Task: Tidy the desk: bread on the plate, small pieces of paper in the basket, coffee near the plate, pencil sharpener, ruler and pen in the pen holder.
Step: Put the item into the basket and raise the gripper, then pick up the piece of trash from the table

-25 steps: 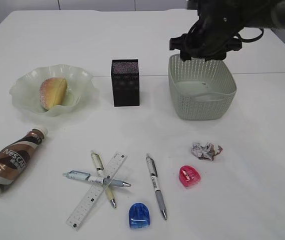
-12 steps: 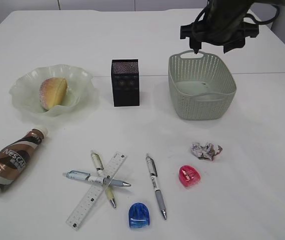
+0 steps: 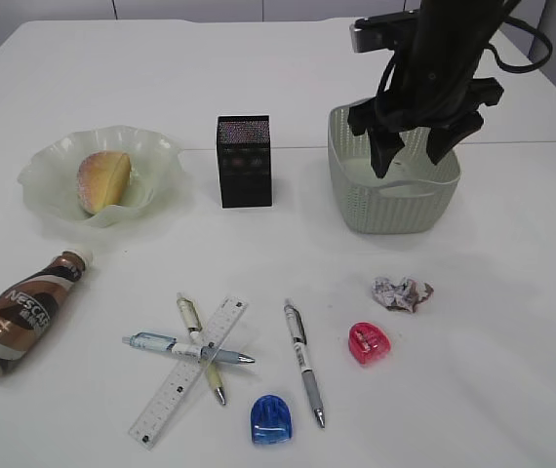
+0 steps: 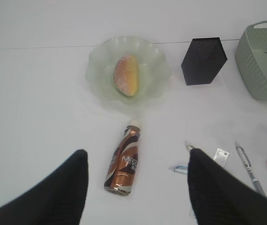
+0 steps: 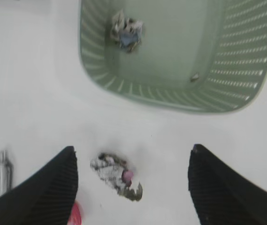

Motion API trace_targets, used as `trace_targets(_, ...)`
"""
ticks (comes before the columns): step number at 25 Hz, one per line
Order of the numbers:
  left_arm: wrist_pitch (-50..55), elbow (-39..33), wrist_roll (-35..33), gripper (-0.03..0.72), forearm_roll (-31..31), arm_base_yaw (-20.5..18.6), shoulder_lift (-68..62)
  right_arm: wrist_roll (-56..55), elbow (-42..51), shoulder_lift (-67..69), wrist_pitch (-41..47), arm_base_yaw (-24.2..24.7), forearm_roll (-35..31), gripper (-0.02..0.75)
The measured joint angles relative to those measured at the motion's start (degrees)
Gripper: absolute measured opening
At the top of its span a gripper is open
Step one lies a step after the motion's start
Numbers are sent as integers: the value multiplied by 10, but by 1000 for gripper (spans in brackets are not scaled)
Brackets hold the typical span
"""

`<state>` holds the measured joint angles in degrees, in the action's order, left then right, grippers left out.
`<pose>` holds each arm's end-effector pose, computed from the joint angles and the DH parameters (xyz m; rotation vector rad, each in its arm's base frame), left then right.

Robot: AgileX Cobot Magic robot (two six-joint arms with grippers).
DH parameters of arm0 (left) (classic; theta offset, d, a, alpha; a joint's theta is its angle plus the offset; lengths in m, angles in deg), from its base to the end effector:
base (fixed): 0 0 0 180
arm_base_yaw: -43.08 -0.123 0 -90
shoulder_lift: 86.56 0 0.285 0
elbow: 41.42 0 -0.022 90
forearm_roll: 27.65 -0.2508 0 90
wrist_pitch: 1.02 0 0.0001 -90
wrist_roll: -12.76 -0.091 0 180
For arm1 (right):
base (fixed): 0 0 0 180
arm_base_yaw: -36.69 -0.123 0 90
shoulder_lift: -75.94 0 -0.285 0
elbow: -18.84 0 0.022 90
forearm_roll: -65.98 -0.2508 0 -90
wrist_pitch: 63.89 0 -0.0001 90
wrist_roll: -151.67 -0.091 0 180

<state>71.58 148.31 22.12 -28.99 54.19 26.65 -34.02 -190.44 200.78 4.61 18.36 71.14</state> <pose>0.1536 -0.0281 0.4816 0.0307 2.2676 -0.1608 0.4196 0.1310 0.2673 -0.3440 2.8303 -0.0403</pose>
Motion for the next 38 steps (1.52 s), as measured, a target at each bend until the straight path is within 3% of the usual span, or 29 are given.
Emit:
trace_targets(7, 0, 0, 0, 486, 0, 0, 0, 48, 2, -13, 18, 0, -47, 442)
trace_targets(12, 0, 0, 0, 486, 1, 0, 0, 52, 47, -56, 19, -1, -66, 430)
trace_targets(23, 0, 0, 0, 486, 22, 0, 0, 60, 266, -112, -8, -13, -67, 428)
trace_targets(34, 0, 0, 0, 478, 25, 0, 0, 12, 282, -113, -99, -13, -60, 430)
trace_targets(38, 0, 0, 0, 477, 26, 0, 0, -6, 282, -112, -133, -13, -59, 498)
